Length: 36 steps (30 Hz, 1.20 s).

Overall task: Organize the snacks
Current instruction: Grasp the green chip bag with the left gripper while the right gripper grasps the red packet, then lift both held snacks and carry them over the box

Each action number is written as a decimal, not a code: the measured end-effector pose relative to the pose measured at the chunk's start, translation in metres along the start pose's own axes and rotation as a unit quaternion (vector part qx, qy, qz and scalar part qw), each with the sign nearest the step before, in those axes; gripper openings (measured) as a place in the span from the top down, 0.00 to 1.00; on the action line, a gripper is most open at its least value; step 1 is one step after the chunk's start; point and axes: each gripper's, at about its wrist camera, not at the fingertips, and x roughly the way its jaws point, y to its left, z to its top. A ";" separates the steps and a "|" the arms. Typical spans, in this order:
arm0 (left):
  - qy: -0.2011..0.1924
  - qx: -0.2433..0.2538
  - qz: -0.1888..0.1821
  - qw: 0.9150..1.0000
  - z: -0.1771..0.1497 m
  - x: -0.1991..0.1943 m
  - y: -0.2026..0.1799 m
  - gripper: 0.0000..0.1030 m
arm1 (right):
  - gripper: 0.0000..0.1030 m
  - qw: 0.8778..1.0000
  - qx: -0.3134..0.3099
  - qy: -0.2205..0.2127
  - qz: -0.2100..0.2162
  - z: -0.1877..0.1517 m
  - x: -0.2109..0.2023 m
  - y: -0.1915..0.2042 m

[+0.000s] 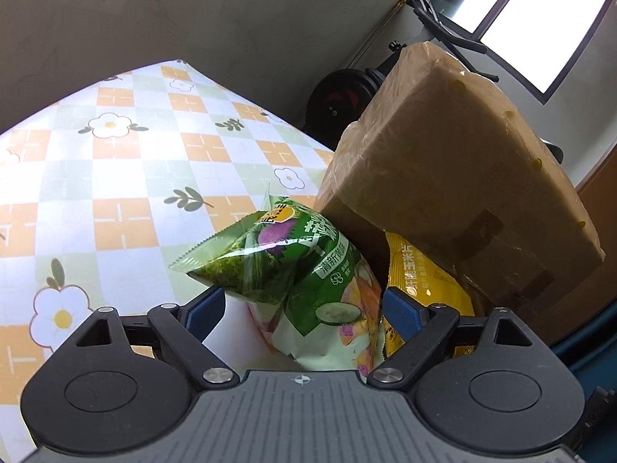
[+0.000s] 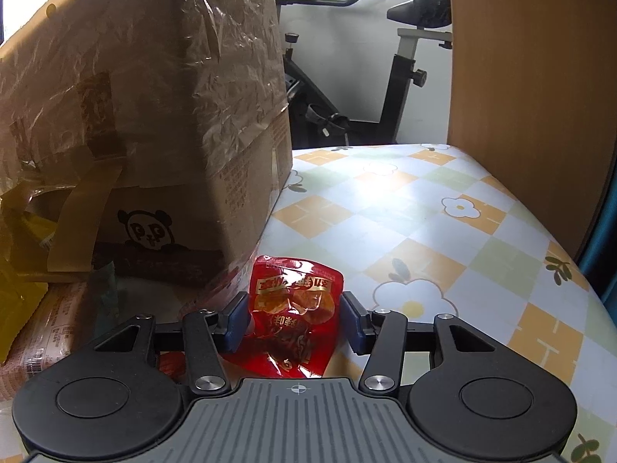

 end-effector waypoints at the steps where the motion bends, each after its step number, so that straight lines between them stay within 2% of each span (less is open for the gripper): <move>1: -0.002 -0.007 0.000 1.000 -0.001 0.005 0.001 0.12 | 0.55 1.000 0.000 -0.001 0.001 0.000 -0.001 0.000; 8: -0.024 -0.070 0.028 0.997 0.003 0.031 0.007 0.11 | 0.55 1.000 -0.004 0.000 0.006 -0.001 -0.001 0.001; 14: -0.016 -0.045 0.053 0.997 0.005 0.060 0.008 0.11 | 0.55 1.000 -0.002 -0.001 0.009 -0.001 -0.001 0.000; 17: -0.023 -0.054 0.046 0.997 0.004 0.066 0.014 0.09 | 0.55 1.000 -0.002 -0.001 0.010 -0.001 -0.001 0.000; 20: -0.032 -0.042 0.039 0.998 0.004 0.068 0.016 0.15 | 0.55 1.000 -0.004 0.002 0.010 0.000 0.001 0.000; 24: -0.050 -0.007 0.033 0.998 -0.001 0.051 0.010 0.28 | 0.54 1.000 -0.006 0.003 0.009 0.000 0.001 0.001; 30: -0.083 0.000 0.054 0.995 -0.016 0.015 0.012 0.29 | 0.55 1.000 -0.006 -0.002 0.014 -0.001 0.000 0.002; 34: -0.111 0.038 0.071 0.991 -0.025 -0.005 0.009 0.29 | 0.55 1.000 -0.004 -0.005 0.017 -0.001 -0.001 0.001; 36: -0.123 0.039 0.078 0.989 -0.025 -0.012 0.011 0.29 | 0.55 1.000 -0.002 -0.008 0.018 -0.002 -0.003 0.000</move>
